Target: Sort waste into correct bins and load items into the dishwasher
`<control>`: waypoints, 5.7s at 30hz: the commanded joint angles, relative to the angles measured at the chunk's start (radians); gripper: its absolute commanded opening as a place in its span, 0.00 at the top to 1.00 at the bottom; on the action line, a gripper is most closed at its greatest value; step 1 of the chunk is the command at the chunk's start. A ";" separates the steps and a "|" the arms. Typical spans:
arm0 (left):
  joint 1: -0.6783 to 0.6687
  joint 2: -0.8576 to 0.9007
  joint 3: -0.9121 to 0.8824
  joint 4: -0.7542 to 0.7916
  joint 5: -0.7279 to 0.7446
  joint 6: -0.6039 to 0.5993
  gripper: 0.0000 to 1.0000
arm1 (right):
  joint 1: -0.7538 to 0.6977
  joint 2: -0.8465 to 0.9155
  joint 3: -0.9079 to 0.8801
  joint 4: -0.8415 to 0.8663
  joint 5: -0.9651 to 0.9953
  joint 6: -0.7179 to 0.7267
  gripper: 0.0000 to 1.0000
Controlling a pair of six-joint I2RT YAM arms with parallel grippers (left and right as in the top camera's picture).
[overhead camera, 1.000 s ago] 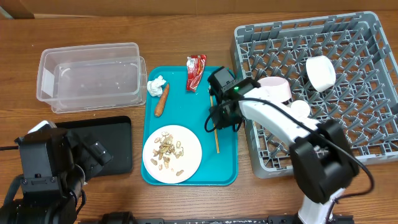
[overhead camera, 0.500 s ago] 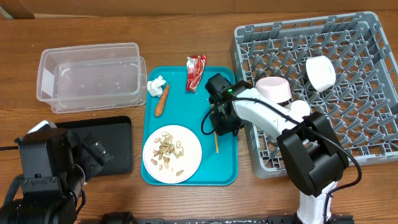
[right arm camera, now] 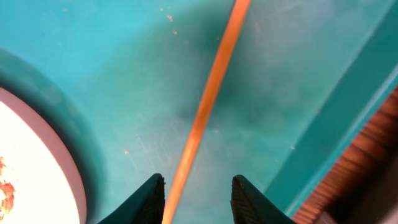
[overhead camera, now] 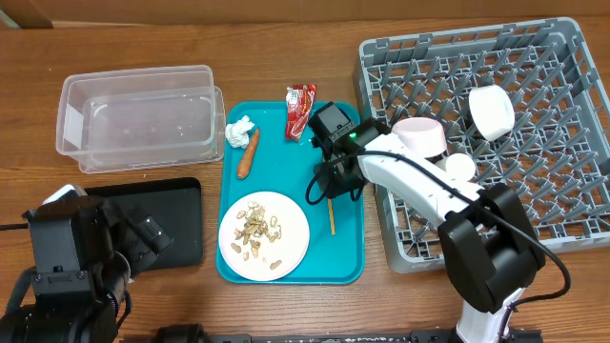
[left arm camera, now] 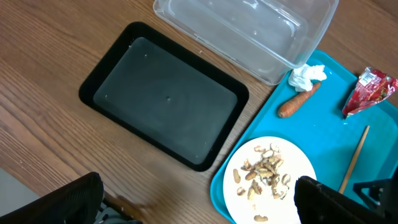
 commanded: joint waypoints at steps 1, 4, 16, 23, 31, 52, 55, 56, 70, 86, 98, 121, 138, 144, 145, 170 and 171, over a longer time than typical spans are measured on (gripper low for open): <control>0.005 0.002 0.013 0.002 -0.021 -0.010 0.00 | 0.006 0.033 -0.043 0.027 -0.040 -0.006 0.65; 0.005 0.002 0.013 0.002 -0.021 -0.010 0.00 | 0.006 0.064 -0.051 0.029 -0.040 -0.006 0.73; 0.005 0.002 0.013 0.002 -0.021 -0.010 0.00 | 0.016 0.072 -0.048 0.023 -0.039 -0.009 0.79; 0.005 0.002 0.013 0.002 -0.021 -0.010 0.00 | 0.016 0.038 0.018 -0.049 -0.017 -0.002 0.76; 0.005 0.002 0.013 0.002 -0.021 -0.010 0.00 | 0.023 -0.012 0.043 -0.064 -0.068 -0.007 0.72; 0.005 0.002 0.013 0.002 -0.021 -0.010 0.00 | 0.030 0.051 -0.047 0.059 -0.076 -0.032 0.79; 0.005 0.002 0.013 0.002 -0.021 -0.010 0.00 | 0.030 0.054 -0.047 0.054 -0.072 -0.043 0.78; 0.005 0.002 0.013 0.002 -0.021 -0.010 0.00 | 0.030 0.056 -0.047 0.049 -0.072 -0.063 0.74; 0.005 0.002 0.013 0.002 -0.021 -0.010 0.00 | 0.030 0.094 -0.049 0.036 -0.025 -0.089 0.86; 0.005 0.002 0.013 0.002 -0.021 -0.010 0.00 | 0.011 -0.107 0.219 -0.183 0.009 -0.039 0.96; 0.005 0.002 0.013 0.002 -0.021 -0.010 0.00 | -0.209 -0.174 0.246 -0.186 0.209 -0.099 0.96; 0.005 0.002 0.013 0.002 -0.021 -0.010 0.00 | -0.246 -0.249 0.261 -0.271 0.012 -0.075 0.47; 0.005 0.002 0.013 0.002 -0.021 -0.010 0.00 | -0.037 -0.792 0.261 -0.313 0.023 -0.051 0.00; 0.005 0.002 0.013 0.002 -0.021 -0.010 0.00 | -0.075 -0.961 0.261 -0.328 0.130 -0.051 0.00; 0.005 0.002 0.013 0.002 -0.021 -0.010 0.00 | -0.077 -0.993 0.261 -0.327 0.158 -0.051 0.00; 0.005 0.002 0.013 0.002 -0.021 -0.010 0.00 | -0.412 -1.606 -0.628 0.311 0.204 -0.046 0.00; 0.005 0.002 0.013 0.002 -0.021 -0.010 0.00 | -0.412 -1.635 -0.685 0.355 0.201 -0.047 0.00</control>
